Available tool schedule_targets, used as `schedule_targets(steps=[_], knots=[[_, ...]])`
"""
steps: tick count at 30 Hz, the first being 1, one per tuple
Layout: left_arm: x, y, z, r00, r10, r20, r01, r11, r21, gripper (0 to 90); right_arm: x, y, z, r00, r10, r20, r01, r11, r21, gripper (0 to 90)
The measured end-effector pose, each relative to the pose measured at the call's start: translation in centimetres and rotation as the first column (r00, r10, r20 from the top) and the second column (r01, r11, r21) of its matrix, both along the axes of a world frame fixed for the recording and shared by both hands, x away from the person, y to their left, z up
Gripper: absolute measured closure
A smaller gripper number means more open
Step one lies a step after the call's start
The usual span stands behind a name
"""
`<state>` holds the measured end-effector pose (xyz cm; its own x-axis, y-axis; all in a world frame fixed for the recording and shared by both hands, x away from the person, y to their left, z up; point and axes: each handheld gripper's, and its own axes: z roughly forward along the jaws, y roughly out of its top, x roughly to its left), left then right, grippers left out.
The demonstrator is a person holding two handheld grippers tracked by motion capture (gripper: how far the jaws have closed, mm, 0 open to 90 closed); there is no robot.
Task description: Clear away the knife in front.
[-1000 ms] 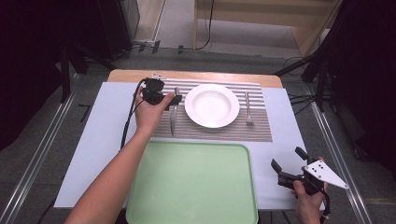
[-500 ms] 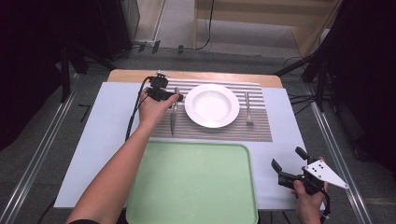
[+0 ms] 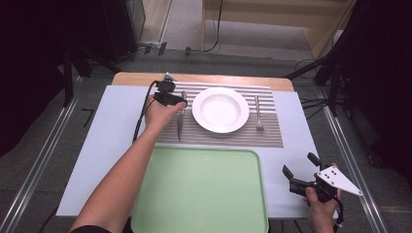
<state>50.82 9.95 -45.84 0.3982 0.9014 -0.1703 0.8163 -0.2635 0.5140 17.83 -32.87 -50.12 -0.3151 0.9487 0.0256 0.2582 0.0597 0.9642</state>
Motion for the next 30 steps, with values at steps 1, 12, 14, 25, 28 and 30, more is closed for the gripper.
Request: schedule_targets(steps=[1,12,14,25,28,30], knots=[[0.0,0.0,0.0,1.0000,0.000,0.000,0.000,1.0000,0.000,39.3,0.0,0.0,0.0,1.0000,0.000,0.000,0.000,1.000,0.000,1.0],[0.1,-0.9,-0.9,0.9988,-0.011,-0.047,0.012,0.9993,0.034,53.3,0.1,0.0,-0.1,1.0000,-0.003,-0.005,0.003,1.000,-0.001,1.0],[0.1,-1.1,-1.1,0.9985,-0.020,-0.050,0.022,0.9984,0.052,55.1,0.1,0.0,-0.1,1.0000,-0.002,-0.005,0.002,1.000,-0.002,1.0],[0.1,-2.3,-1.9,0.9975,-0.020,-0.068,0.028,0.9931,0.114,65.2,0.2,0.0,-0.1,0.9999,-0.007,-0.011,0.007,1.000,0.001,1.0],[0.0,-2.6,-1.9,0.9980,-0.013,-0.062,0.022,0.9890,0.146,67.7,0.2,0.1,-0.1,0.9999,-0.007,-0.011,0.007,1.000,0.001,1.0],[-0.1,-3.0,-1.9,0.9986,-0.024,-0.048,0.032,0.9813,0.190,70.9,0.2,0.1,-0.1,0.9999,-0.008,-0.013,0.008,1.000,0.002,1.0]])
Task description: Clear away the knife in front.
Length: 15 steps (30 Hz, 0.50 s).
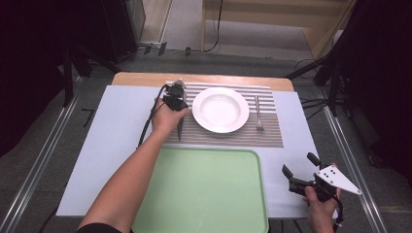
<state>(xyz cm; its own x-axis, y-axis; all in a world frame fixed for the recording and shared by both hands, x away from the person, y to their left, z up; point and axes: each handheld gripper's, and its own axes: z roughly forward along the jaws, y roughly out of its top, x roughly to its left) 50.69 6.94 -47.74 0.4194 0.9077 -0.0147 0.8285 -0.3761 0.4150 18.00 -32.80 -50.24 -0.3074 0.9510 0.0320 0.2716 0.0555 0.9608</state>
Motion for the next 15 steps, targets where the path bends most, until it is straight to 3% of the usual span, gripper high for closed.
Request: schedule_targets(steps=[1,5,6,7,8,12,15], knots=[[-0.09,-0.30,-0.02,1.0000,0.000,0.005,0.000,0.9998,0.021,71.4,0.03,-0.02,-0.02,1.0000,0.001,-0.001,-0.001,1.000,-0.004,1.0],[-0.08,-0.51,-0.03,1.0000,-0.001,0.007,0.001,0.9994,0.033,72.1,0.09,0.02,-0.03,1.0000,0.000,0.000,0.000,1.000,-0.006,1.0],[-0.02,-0.55,-0.01,1.0000,0.003,0.003,-0.004,0.9994,0.034,72.4,0.27,-0.10,-0.07,0.9998,-0.001,0.019,0.001,1.000,-0.025,1.0],[0.00,-0.60,0.02,1.0000,0.006,0.006,-0.006,0.9990,0.043,73.4,0.14,0.07,-0.06,1.0000,0.003,0.000,-0.003,1.000,-0.007,1.0],[0.20,-0.38,-0.04,0.9997,0.025,0.004,-0.025,0.9995,0.017,77.7,0.18,0.08,-0.07,1.0000,0.003,0.008,-0.003,1.000,-0.015,1.0],[0.46,-0.05,0.00,0.9995,0.028,-0.015,-0.028,0.9996,-0.006,79.1,0.08,0.09,-0.05,1.0000,0.004,0.001,-0.004,1.000,-0.012,1.0],[0.67,-0.19,0.10,0.9992,0.024,-0.032,-0.024,0.9997,0.006,79.0,0.13,-0.01,-0.09,1.0000,0.000,-0.006,0.000,1.000,-0.003,1.0]])
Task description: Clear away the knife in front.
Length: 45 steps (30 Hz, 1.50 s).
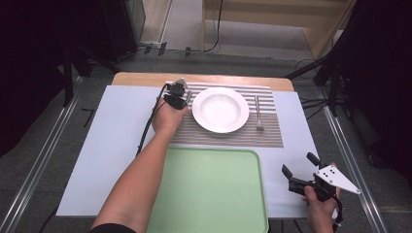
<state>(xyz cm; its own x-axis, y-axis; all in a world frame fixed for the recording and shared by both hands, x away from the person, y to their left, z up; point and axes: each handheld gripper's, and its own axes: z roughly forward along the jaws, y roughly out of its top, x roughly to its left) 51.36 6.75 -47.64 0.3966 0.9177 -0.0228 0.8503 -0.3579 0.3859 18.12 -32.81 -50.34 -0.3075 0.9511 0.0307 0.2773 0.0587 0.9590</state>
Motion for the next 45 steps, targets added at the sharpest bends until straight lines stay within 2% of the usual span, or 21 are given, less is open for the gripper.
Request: schedule_targets(steps=[3,5,7,10,14,16,19,21,24,25,27,32,38,41,45], knots=[[0.1,-0.1,0.0,1.0000,0.000,-0.003,0.000,1.0000,0.007,79.0,0.0,0.0,0.0,1.0000,-0.001,0.001,0.001,1.000,-0.001,1.0],[0.1,0.2,0.0,1.0000,0.001,-0.007,-0.001,0.9999,-0.015,78.8,0.1,0.0,0.0,1.0000,0.001,0.000,-0.001,1.000,0.001,1.0],[0.1,0.2,0.0,1.0000,-0.006,-0.007,0.006,0.9999,-0.013,78.9,0.2,-0.1,0.0,0.9999,-0.003,0.016,0.003,1.000,-0.017,1.0],[-0.1,0.2,0.0,0.9999,-0.009,0.007,0.009,0.9999,-0.007,79.2,0.1,0.0,0.0,1.0000,0.001,0.000,-0.001,1.000,-0.005,1.0],[-0.2,0.1,-0.1,0.9996,-0.022,0.020,0.022,0.9998,0.000,79.6,0.1,0.0,0.0,1.0000,0.002,0.004,-0.002,1.000,-0.007,1.0],[-0.3,0.4,-0.1,0.9992,-0.028,0.028,0.029,0.9994,-0.018,79.6,0.0,-0.1,0.1,1.0000,-0.001,-0.003,0.001,1.000,-0.001,1.0],[-0.3,0.6,-0.2,0.9985,-0.044,0.032,0.045,0.9988,-0.023,79.7,0.0,-0.2,0.1,1.0000,-0.005,-0.001,0.005,1.000,0.002,1.0],[-0.5,0.8,-0.2,0.9983,-0.036,0.045,0.038,0.9984,-0.041,79.7,0.0,-0.3,0.1,1.0000,-0.005,0.002,0.005,1.000,0.003,1.0],[-0.7,0.8,-0.3,0.9977,-0.035,0.058,0.038,0.9984,-0.041,79.8,0.0,-0.3,0.1,1.0000,-0.010,-0.001,0.010,1.000,0.003,1.0],[-0.8,0.7,-0.3,0.9974,-0.037,0.062,0.039,0.9986,-0.035,79.8,0.0,-0.4,0.1,0.9999,-0.009,0.014,0.009,1.000,-0.009,1.0],[-1.0,0.8,-0.3,0.9963,-0.039,0.077,0.041,0.9985,-0.036,79.8,-0.1,-0.3,0.2,0.9999,-0.010,0.002,0.010,1.000,0.003,1.0],[-1.3,1.0,-0.4,0.9952,-0.033,0.092,0.038,0.9978,-0.054,79.7,0.0,-0.4,0.2,0.9999,-0.011,0.008,0.011,1.000,0.002,1.0],[-1.8,1.7,-0.1,0.9908,-0.041,0.129,0.048,0.9975,-0.051,79.7,-0.1,-0.3,0.2,0.9999,-0.011,0.001,0.011,1.000,0.007,1.0],[-2.1,2.0,0.2,0.9881,-0.033,0.150,0.044,0.9965,-0.071,79.7,0.0,-0.3,0.2,1.0000,-0.009,0.004,0.009,1.000,0.001,1.0],[-2.4,2.2,0.3,0.9869,-0.040,0.156,0.053,0.9954,-0.080,79.7,-0.1,-0.1,0.2,0.9999,-0.010,0.001,0.010,1.000,0.008,1.0]])
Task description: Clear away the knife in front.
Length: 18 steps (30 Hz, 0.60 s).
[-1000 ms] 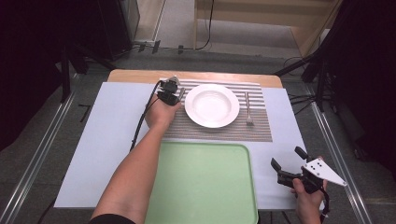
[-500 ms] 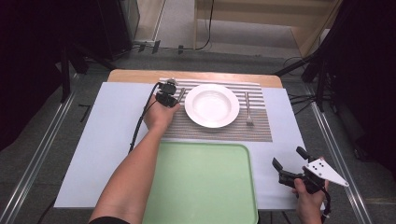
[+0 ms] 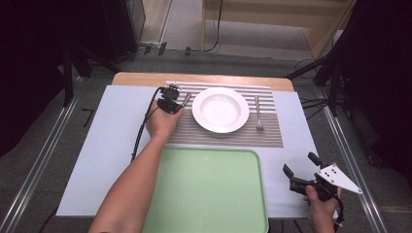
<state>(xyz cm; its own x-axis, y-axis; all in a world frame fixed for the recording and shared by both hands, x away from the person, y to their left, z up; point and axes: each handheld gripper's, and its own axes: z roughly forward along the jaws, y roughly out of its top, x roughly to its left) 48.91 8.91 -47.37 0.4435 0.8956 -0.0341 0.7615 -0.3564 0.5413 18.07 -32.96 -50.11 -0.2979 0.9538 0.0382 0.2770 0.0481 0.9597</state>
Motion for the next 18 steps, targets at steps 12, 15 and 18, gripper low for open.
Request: schedule_targets(steps=[12,15,18], knots=[[-1.6,0.9,0.8,0.9991,-0.021,0.036,0.022,0.9994,-0.027,79.7,0.0,0.0,0.0,1.0000,0.001,-0.002,-0.001,1.000,-0.010,1.0],[-1.9,1.1,0.9,0.9986,-0.023,0.047,0.025,0.9992,-0.030,79.6,0.0,0.1,0.0,1.0000,0.003,-0.003,-0.003,1.000,-0.011,1.0],[-2.4,1.2,1.0,0.9980,-0.032,0.054,0.033,0.9992,-0.022,79.6,0.0,0.2,0.0,0.9999,0.009,0.005,-0.009,1.000,-0.006,1.0]])
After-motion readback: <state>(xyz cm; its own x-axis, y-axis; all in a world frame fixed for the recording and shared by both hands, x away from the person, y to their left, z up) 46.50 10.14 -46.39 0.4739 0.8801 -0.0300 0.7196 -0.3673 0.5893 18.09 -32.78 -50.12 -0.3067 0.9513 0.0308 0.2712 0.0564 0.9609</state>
